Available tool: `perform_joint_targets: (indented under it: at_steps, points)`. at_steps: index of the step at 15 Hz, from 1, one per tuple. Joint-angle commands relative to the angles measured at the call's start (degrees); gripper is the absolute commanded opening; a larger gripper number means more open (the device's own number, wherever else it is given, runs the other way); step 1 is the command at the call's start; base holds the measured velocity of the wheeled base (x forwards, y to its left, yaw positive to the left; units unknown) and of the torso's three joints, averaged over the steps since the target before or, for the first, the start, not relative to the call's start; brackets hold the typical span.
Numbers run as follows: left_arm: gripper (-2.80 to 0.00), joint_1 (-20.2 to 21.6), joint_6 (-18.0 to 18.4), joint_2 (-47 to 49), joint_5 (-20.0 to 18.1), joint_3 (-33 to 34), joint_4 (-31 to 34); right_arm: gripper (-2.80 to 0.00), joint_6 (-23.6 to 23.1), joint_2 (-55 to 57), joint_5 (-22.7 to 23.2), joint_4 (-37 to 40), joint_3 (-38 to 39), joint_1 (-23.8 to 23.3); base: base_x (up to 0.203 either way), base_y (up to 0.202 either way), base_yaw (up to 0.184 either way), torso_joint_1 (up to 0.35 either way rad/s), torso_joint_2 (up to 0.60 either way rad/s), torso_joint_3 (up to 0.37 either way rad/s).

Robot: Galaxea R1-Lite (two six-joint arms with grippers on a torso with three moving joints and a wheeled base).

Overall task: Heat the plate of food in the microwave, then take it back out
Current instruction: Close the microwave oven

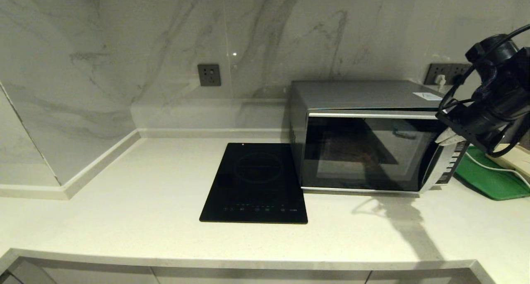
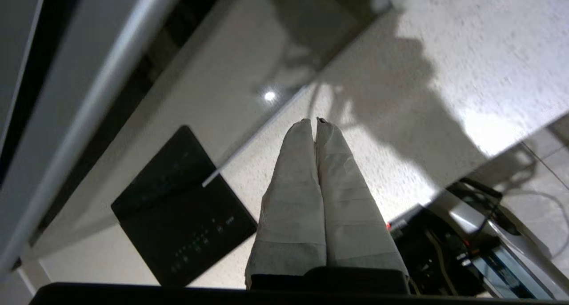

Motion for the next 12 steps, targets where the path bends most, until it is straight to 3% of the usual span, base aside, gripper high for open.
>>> perform_joint_targets:
  at_steps: [1,12]
  points:
    - [-2.80,0.0,-0.1,0.0,0.0,0.0,0.0,-2.80,0.1,2.1,0.0,-2.5,0.0,-0.6,0.000,0.000,0.000,0.000,0.00,0.000]
    - [-2.80,0.0,-0.1,0.0,0.1,0.0,0.0,-2.80,0.0,4.2,0.9,-11.1,0.0,-2.5,0.000,0.000,0.000,0.000,0.00,0.000]
